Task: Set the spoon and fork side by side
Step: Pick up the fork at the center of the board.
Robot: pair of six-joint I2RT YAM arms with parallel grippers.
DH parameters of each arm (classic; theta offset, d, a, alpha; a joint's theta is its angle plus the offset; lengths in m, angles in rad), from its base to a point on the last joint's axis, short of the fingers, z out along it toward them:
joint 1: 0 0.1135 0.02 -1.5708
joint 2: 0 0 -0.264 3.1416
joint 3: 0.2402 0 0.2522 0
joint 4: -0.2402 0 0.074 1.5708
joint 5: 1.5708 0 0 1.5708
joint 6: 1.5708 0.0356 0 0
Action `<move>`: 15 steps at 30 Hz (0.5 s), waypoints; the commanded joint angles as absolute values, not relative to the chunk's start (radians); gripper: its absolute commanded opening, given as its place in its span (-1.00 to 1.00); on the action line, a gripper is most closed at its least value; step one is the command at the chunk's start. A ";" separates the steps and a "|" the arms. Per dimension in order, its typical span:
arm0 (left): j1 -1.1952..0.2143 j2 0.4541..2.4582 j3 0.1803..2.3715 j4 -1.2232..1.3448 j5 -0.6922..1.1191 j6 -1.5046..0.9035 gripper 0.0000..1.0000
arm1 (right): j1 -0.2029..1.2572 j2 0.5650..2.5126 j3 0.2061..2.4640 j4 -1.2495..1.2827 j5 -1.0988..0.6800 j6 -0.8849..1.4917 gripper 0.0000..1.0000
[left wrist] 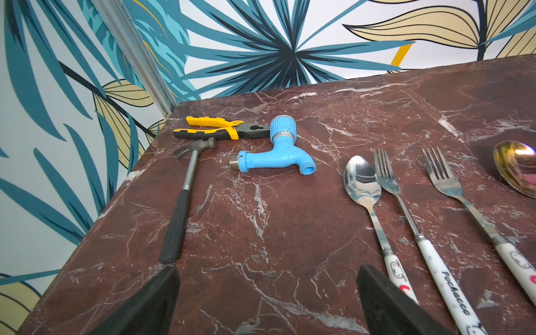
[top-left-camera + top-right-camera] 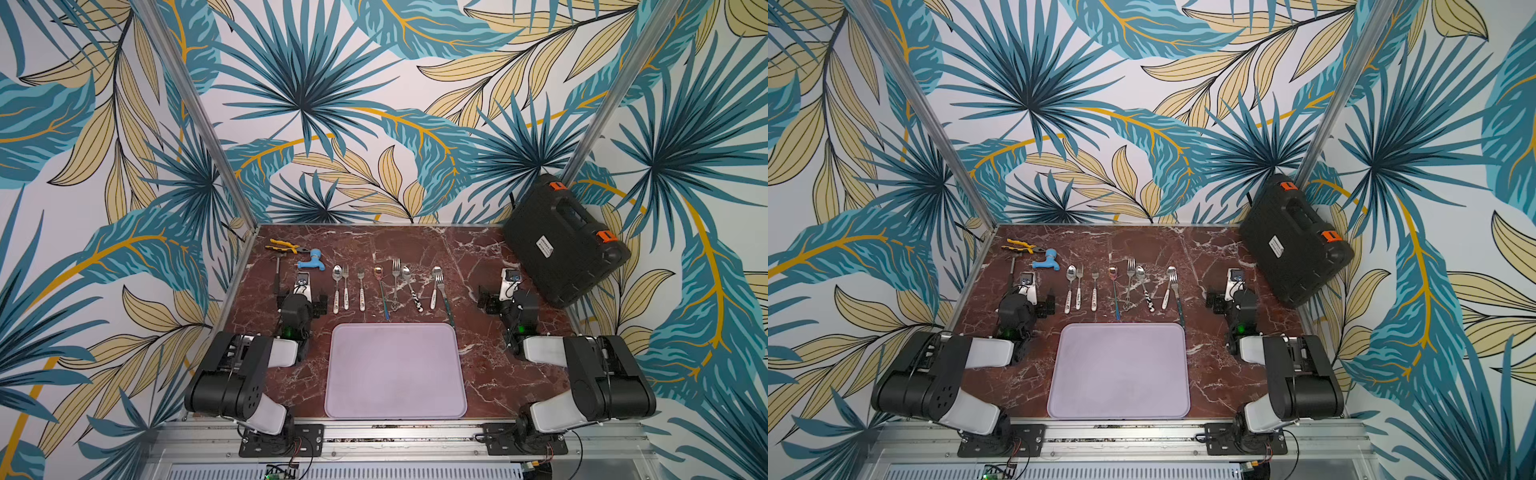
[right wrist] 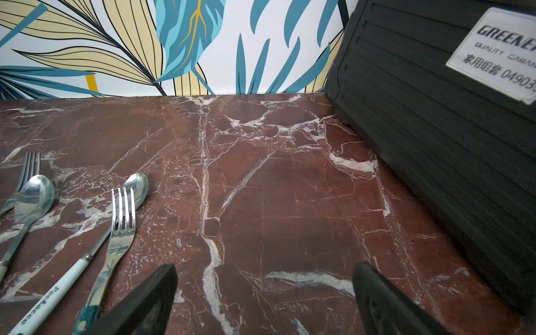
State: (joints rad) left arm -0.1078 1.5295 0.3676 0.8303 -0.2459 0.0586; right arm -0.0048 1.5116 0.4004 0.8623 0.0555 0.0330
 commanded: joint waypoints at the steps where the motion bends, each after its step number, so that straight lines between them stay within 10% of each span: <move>1: -0.099 1.521 0.399 0.839 -0.239 0.054 1.00 | 0.001 1.511 0.407 0.859 0.057 0.025 0.99; 15: -0.097 1.470 0.425 0.769 -0.254 0.050 1.00 | 0.004 1.406 0.478 0.657 0.116 0.044 0.99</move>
State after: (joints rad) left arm -0.0982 1.5227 0.3698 0.8162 -0.2401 0.0559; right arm -0.0029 1.4849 0.4137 0.7979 0.0711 0.0338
